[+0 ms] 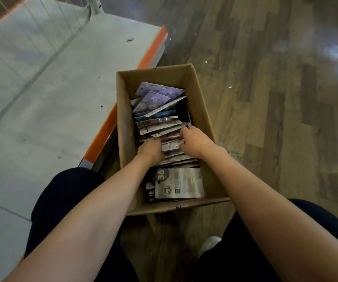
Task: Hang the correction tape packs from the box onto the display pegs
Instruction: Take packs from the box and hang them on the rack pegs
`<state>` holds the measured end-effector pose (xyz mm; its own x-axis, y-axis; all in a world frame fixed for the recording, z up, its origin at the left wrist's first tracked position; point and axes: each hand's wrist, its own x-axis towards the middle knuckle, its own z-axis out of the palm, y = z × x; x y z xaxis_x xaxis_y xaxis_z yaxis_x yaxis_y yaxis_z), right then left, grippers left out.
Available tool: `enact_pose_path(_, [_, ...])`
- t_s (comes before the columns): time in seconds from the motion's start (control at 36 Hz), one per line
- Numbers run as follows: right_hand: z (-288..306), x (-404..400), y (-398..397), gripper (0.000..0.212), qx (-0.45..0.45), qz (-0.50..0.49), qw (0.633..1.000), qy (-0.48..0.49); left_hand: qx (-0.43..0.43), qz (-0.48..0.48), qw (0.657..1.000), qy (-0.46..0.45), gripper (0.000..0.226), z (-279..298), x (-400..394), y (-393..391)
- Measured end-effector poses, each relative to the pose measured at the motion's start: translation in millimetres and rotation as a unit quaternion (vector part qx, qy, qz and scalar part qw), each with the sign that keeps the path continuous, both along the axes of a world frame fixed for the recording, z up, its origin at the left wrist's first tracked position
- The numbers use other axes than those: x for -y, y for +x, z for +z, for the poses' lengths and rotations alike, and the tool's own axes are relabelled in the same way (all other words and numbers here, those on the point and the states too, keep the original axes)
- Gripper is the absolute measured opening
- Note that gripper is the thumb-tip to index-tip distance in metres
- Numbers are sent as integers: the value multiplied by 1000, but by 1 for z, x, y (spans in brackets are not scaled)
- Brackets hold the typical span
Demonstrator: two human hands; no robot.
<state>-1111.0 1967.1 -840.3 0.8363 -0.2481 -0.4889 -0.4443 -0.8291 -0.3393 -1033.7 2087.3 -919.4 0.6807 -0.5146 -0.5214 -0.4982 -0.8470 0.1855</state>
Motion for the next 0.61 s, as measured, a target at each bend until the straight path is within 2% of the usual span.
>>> enact_pose_path(0.11, [4,4,8,41,17,-1,1000,-5,7,-30,999,23,53,-7,9,4])
enact_pose_path(0.28, [12,12,12,36,44,10,999,-4,9,-34,999,42,43,-21,12,6])
enact_pose_path(0.42, [17,22,18,41,51,8,999,-14,78,-46,995,43,32,-22,15,10])
enact_pose_path(0.5, [22,27,23,41,49,8,999,-8,79,14,997,-21,26,-3,15,14])
enact_pose_path(0.61, [25,32,27,40,66,-33,997,24,38,125,973,-191,15,33,9,21])
